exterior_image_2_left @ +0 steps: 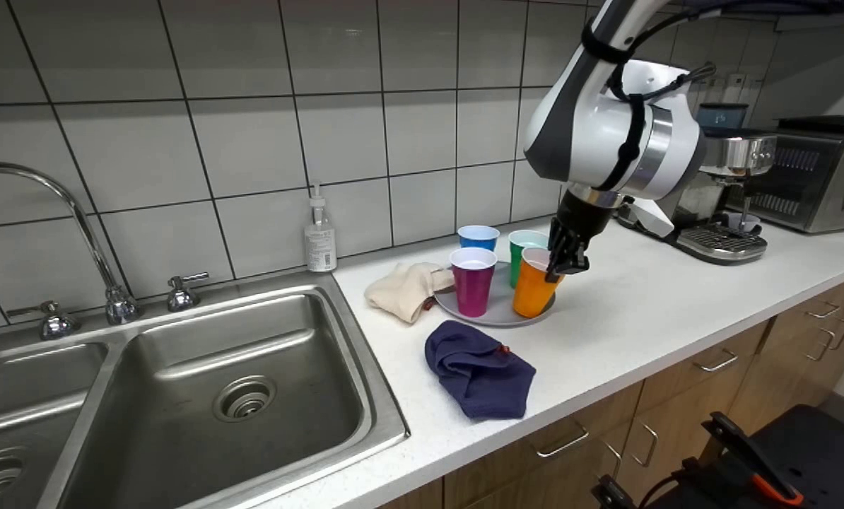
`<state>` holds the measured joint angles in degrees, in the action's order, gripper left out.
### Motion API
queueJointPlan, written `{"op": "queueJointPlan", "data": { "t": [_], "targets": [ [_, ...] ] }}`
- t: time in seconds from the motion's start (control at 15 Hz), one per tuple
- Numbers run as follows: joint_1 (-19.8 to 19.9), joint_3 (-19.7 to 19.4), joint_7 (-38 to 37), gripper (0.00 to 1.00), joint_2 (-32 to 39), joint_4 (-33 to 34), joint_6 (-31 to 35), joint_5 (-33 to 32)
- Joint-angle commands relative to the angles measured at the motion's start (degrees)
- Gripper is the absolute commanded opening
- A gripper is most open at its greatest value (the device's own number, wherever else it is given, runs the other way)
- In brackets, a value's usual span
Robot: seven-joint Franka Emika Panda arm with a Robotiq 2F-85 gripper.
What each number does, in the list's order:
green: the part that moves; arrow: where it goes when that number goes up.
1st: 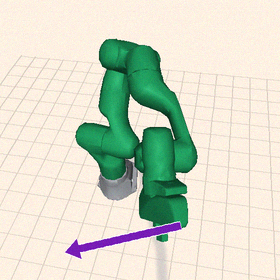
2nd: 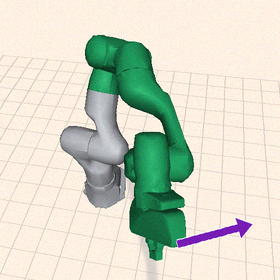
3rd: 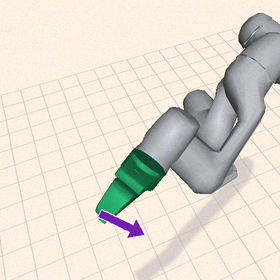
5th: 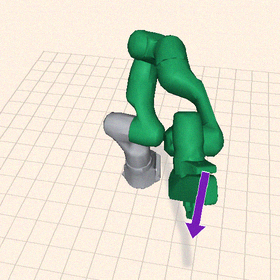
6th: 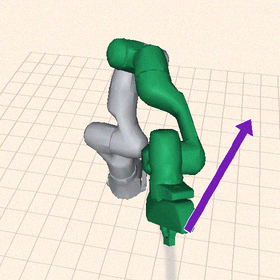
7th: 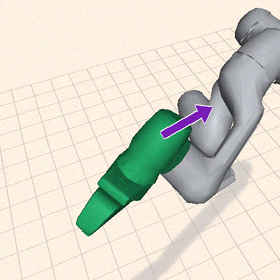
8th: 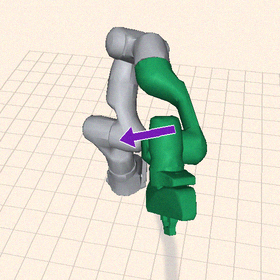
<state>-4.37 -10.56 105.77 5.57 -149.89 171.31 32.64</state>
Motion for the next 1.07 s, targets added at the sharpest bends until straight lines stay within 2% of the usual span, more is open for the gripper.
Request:
{"op": "queueJointPlan", "data": {
  "t": [0.0, 1.0],
  "targets": [
    [-0.39, 0.33, 0.32, 0.01, 1.22, 0.87, 1.63, -0.17],
    [-2.13, 0.13, -0.48, 0.01, 4.01, 3.69, 2.35, -0.92]
  ]
}}
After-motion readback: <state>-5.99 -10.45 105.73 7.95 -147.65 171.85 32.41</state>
